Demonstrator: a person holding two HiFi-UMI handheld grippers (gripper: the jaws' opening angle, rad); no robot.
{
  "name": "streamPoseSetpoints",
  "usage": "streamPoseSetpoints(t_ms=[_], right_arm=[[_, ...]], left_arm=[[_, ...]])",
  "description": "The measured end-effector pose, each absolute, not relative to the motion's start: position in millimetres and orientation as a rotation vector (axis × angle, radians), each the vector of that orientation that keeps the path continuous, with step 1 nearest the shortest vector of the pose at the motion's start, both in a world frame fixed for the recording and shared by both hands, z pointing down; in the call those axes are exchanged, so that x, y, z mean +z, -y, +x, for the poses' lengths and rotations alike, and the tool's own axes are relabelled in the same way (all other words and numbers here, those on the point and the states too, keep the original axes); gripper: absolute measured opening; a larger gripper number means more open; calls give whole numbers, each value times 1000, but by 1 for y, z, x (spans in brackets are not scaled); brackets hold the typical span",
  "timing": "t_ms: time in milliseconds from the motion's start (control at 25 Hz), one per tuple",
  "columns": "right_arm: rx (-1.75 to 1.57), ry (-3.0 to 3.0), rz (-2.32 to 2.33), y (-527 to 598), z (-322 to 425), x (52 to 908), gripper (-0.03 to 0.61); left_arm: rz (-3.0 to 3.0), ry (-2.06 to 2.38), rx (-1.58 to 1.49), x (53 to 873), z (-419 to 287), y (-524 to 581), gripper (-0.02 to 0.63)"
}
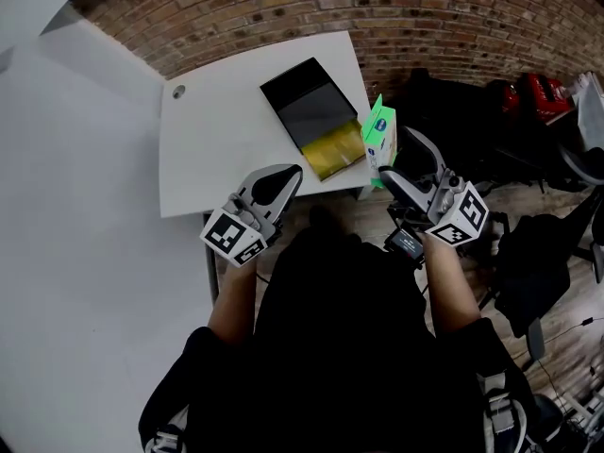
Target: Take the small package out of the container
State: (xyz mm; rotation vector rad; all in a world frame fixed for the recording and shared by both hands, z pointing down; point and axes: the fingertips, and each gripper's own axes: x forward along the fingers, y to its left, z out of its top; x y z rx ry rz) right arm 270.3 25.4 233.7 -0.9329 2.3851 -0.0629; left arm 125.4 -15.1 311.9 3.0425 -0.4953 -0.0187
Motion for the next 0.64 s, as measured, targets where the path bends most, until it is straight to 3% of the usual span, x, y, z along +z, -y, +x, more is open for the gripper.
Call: streamPoseSetpoints(t_ms=[640], right_arm=[[-79,-2367,-972,-23,282,253,305]], left_arm=[[3029,463,9,327,135,18,15]])
